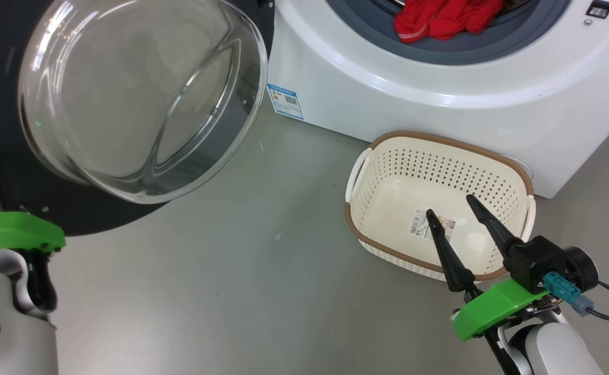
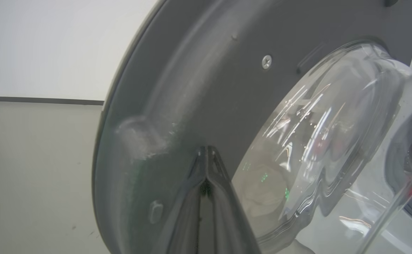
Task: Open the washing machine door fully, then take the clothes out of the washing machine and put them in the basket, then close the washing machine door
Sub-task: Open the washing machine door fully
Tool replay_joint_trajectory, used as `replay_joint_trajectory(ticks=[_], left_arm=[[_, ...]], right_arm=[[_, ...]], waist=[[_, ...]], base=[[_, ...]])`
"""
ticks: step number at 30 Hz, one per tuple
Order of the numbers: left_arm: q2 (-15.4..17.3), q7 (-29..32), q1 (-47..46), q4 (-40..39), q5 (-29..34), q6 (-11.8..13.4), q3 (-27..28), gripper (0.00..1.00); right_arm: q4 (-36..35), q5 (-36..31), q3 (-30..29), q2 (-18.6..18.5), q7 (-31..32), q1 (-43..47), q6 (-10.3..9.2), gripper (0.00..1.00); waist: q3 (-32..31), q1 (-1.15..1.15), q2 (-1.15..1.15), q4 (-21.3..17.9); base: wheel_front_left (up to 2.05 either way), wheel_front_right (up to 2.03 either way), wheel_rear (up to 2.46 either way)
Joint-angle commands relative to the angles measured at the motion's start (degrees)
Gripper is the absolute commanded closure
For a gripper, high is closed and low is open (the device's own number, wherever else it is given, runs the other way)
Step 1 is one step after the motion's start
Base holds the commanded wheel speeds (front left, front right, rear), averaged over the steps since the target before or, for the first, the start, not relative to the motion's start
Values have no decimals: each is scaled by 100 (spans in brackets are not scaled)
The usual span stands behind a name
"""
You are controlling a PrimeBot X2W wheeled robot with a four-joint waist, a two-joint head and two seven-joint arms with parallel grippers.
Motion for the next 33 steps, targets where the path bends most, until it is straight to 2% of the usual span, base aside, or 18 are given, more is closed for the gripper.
replay_joint_trajectory(ticks=[1, 6, 10, 11, 12, 13, 14, 19, 24, 29, 33], left_arm=[[327, -43, -168, -64, 65, -11, 240, 100], [300, -43, -110, -181, 240, -134, 405, 100], [186, -43, 95, -603, 387, -220, 428, 100], [144, -43, 162, -749, 425, -227, 430, 97], [99, -43, 235, -888, 467, -225, 425, 66], [54, -43, 310, -1016, 511, -226, 404, 42], [12, -43, 382, -1145, 534, -237, 390, 0], [-173, -43, 728, -1807, 604, -332, 213, 0], [-367, 86, 1130, -2634, 571, -415, -218, 0], [-438, 408, 1560, -3392, 373, -537, -713, 0], [-450, 548, 1795, -3700, 179, -599, -951, 0]], right_arm=[[-171, -98, 168, 33, 6, -71, 36, 0], [-113, -21, 204, 33, -83, -82, 36, 0], [-40, 43, 172, 33, -194, -47, 36, 0], [-16, 55, 151, 33, -220, -34, 36, 0], [8, 66, 121, 33, -249, -18, 36, 0], [32, 83, 95, 33, -275, 0, 36, 0], [54, 94, 77, 33, -299, 15, 36, 0], [165, 158, -53, 33, -444, 43, 36, 0], [274, 179, -213, 33, -595, 11, 36, 0], [366, 167, -438, 33, -755, -57, 36, 0], [415, 132, -600, 33, -865, -117, 36, 0]], waist=[[-4, 0, 0, -14], [-103, 0, 0, -98], [-211, 0, 0, -171], [-241, 0, 0, -190], [-275, 0, 0, -204], [-310, 0, 0, -219], [-341, 0, 0, -235], [-488, 0, 0, -339], [-621, 0, 0, -499], [-709, 0, 0, -754], [-737, 0, 0, -1003]], base=[[0, 0, 0], [0, 0, 0], [0, 0, 0], [0, 0, 0], [0, 0, 0], [0, 0, 0], [0, 0, 0], [0, 0, 0], [0, 0, 0], [0, 0, 0], [0, 0, 0]])
